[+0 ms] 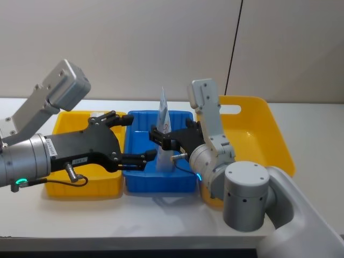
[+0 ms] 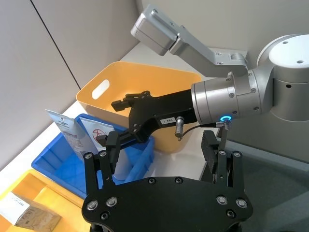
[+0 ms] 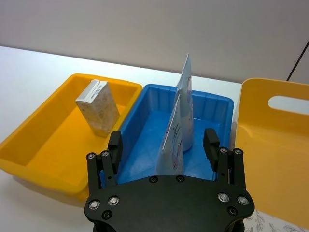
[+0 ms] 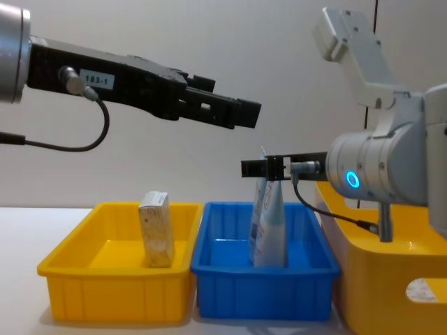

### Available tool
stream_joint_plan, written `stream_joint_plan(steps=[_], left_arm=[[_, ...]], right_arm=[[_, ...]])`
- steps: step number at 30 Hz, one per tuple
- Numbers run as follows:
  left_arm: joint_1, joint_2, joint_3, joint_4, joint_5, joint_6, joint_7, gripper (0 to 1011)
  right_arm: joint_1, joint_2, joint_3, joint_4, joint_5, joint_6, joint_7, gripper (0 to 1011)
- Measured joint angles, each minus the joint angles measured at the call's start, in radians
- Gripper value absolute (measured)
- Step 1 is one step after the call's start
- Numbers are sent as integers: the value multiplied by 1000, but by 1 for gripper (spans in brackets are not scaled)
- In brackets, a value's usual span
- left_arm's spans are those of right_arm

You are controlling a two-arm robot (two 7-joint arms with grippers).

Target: Bimanual collaborative sorting of washing and personal care products

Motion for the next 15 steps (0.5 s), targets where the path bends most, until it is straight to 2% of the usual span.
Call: stream_joint_plan(steps=[15], left_arm=[[0, 0, 0, 0, 0, 0, 0, 1001]], right_arm=[[34, -27, 0, 68, -27, 8, -15, 1004]])
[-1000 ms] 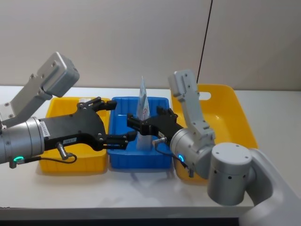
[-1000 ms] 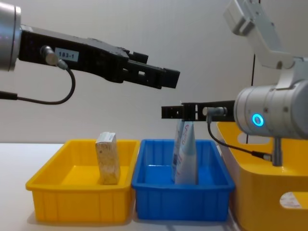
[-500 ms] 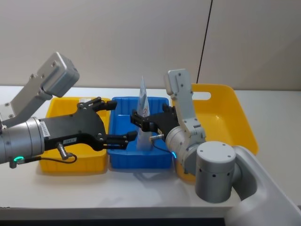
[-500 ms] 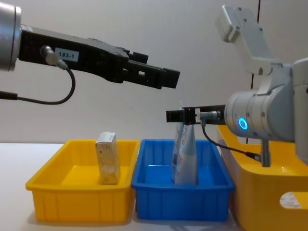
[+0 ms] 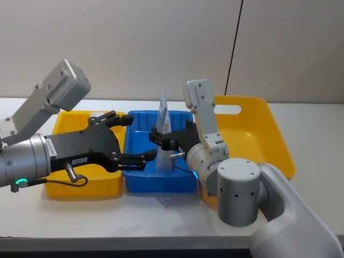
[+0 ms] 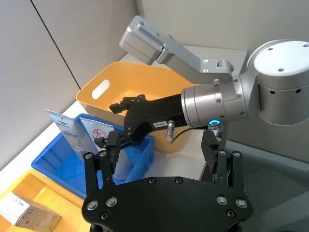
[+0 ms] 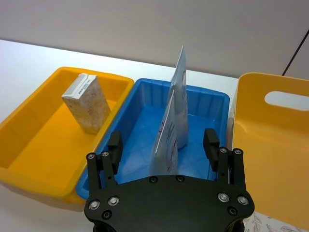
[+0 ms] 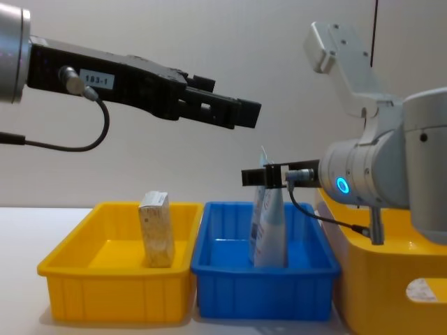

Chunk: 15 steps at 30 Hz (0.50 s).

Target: Bimanual collaborative sorting of washing and personal care products

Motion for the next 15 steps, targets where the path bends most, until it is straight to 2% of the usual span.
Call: stream_joint_plan(steps=[11, 15], left_arm=[[0, 0, 0, 0, 0, 0, 0, 1001], [0, 0, 0, 0, 0, 0, 0, 1001]], right_arm=[[24, -10, 4, 56, -17, 1, -1, 1004], [29, -12, 5, 68, -21, 0, -1, 946]])
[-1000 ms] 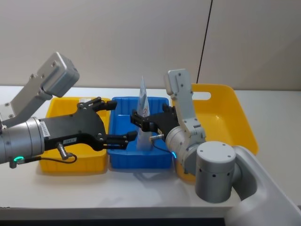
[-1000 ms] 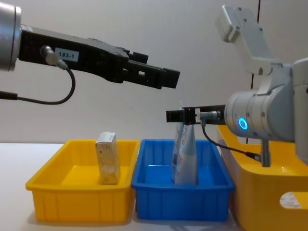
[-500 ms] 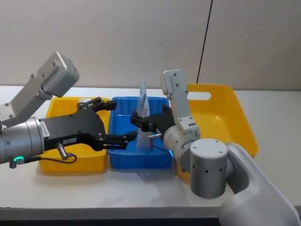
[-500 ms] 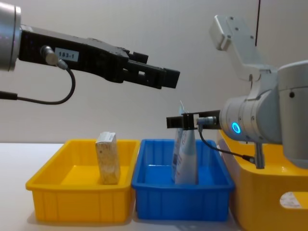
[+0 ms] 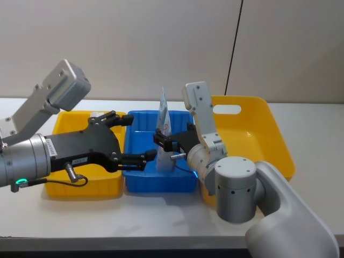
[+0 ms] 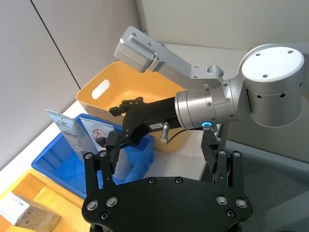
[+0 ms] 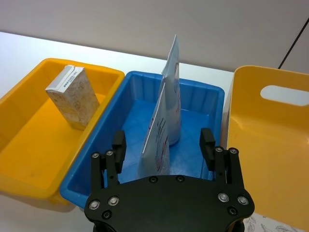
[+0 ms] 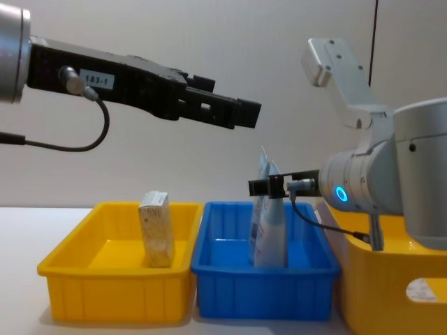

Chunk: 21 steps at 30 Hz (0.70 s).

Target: Bimanual collaborative sorting of washing and personal care products

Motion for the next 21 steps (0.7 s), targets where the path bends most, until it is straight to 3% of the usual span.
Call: stream_joint_plan(steps=[4, 7, 9, 21], left_arm=[[0, 0, 0, 0, 0, 0, 0, 1002], [0, 0, 0, 0, 0, 0, 0, 1001], [0, 0, 0, 0, 0, 0, 0, 1001], [0, 0, 0, 0, 0, 0, 0, 1001]], right_arm=[[4, -1, 1, 10, -2, -1, 0, 861], [6, -2, 1, 15, -4, -1, 1, 739], [8, -3, 1, 18, -5, -1, 1, 727], [12, -4, 2, 28, -8, -3, 2, 289]])
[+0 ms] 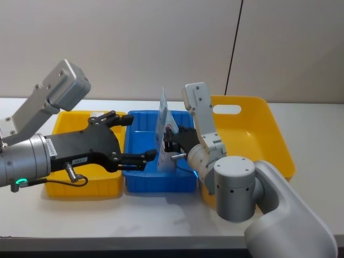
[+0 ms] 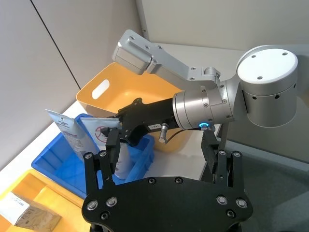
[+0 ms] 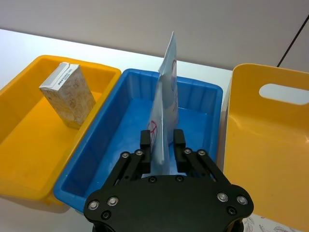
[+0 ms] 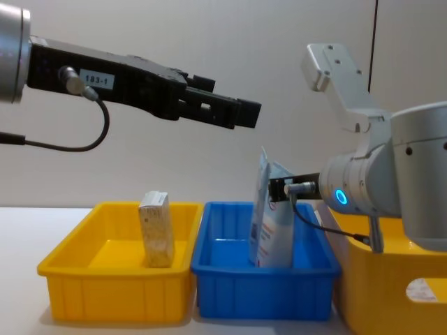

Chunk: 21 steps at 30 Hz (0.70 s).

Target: Bimanual collaborative sorting of washing and personal care products

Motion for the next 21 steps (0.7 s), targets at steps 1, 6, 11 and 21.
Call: stream_joint_plan(steps=[1, 6, 11, 21], left_arm=[[0, 0, 0, 0, 0, 0, 0, 1001], [0, 0, 0, 0, 0, 0, 0, 1002], [0, 0, 0, 0, 0, 0, 0, 1001], [0, 0, 0, 0, 0, 0, 0, 1001]], right_arm=[[0, 0, 0, 0, 0, 0, 0, 268], [0, -1, 0, 1, -1, 0, 1, 130], [-2, -1, 2, -3, -1, -4, 3, 8], [-11, 2, 15, -51, -1, -43, 20, 0]])
